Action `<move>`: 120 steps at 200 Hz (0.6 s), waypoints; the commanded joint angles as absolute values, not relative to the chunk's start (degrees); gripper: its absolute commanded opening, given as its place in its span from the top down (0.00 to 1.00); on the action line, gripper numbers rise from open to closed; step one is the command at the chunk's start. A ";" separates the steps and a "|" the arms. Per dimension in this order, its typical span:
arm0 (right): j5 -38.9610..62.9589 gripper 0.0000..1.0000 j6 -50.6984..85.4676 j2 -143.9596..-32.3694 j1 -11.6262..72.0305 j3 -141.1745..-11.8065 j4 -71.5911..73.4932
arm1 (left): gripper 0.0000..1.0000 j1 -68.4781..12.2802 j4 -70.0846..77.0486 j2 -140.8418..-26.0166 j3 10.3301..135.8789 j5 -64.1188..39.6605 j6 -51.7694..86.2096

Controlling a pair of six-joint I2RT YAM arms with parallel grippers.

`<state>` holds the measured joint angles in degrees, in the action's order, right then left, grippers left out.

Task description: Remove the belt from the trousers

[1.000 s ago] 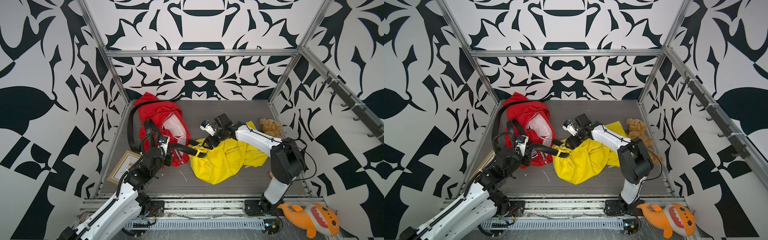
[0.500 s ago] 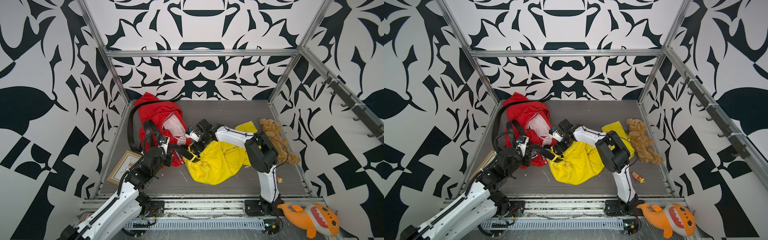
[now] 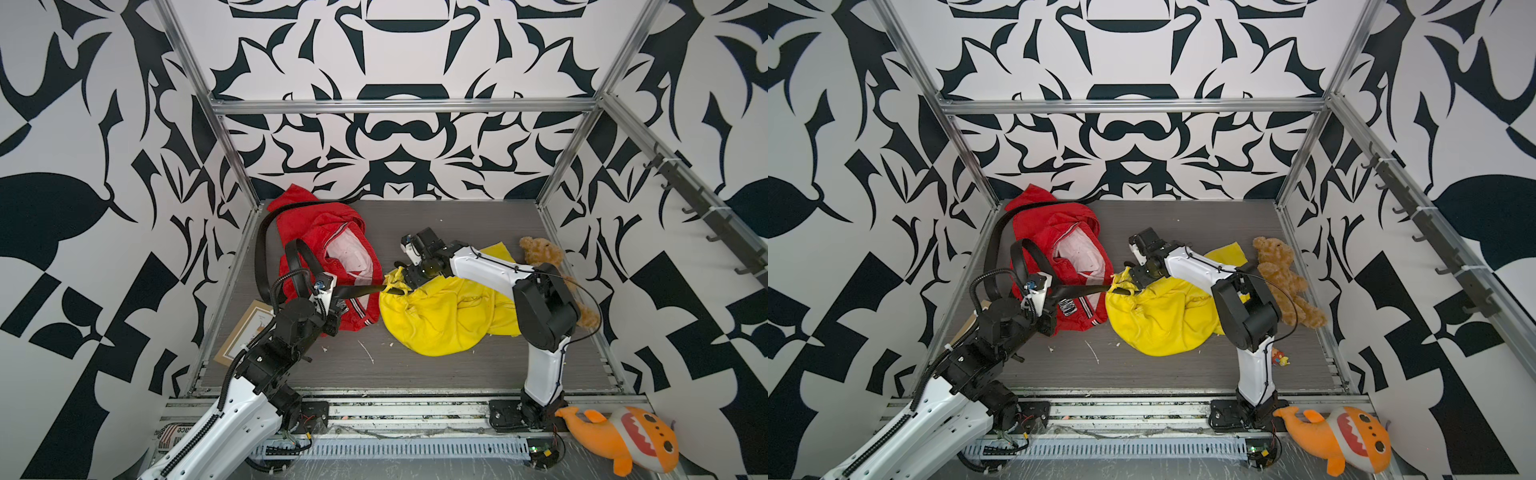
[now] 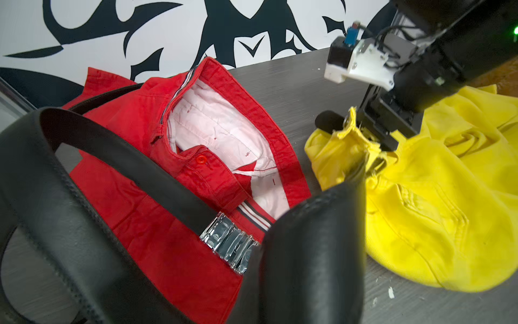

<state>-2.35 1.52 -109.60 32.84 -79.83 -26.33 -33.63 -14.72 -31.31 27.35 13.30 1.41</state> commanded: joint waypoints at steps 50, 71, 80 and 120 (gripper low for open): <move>-14.95 0.21 1.11 -107.08 17.51 -73.30 -28.59 | 1.00 -33.04 -10.15 -24.44 38.40 17.69 -6.00; -12.51 0.20 0.44 -105.99 16.94 -73.31 -27.38 | 1.00 -33.00 -12.63 -26.12 39.26 14.35 -6.25; -11.84 0.21 0.42 -106.08 16.90 -73.97 -28.19 | 1.00 -33.05 -13.70 -27.00 39.49 14.15 -5.90; 0.19 0.20 3.01 -99.56 16.89 -72.13 -27.07 | 1.00 -33.04 -9.03 -29.11 38.12 11.24 -6.77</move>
<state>-6.90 1.15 -107.46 16.73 -72.90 -27.59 -33.34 -13.39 -28.27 37.87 13.08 -6.44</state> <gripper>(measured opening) 0.793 0.073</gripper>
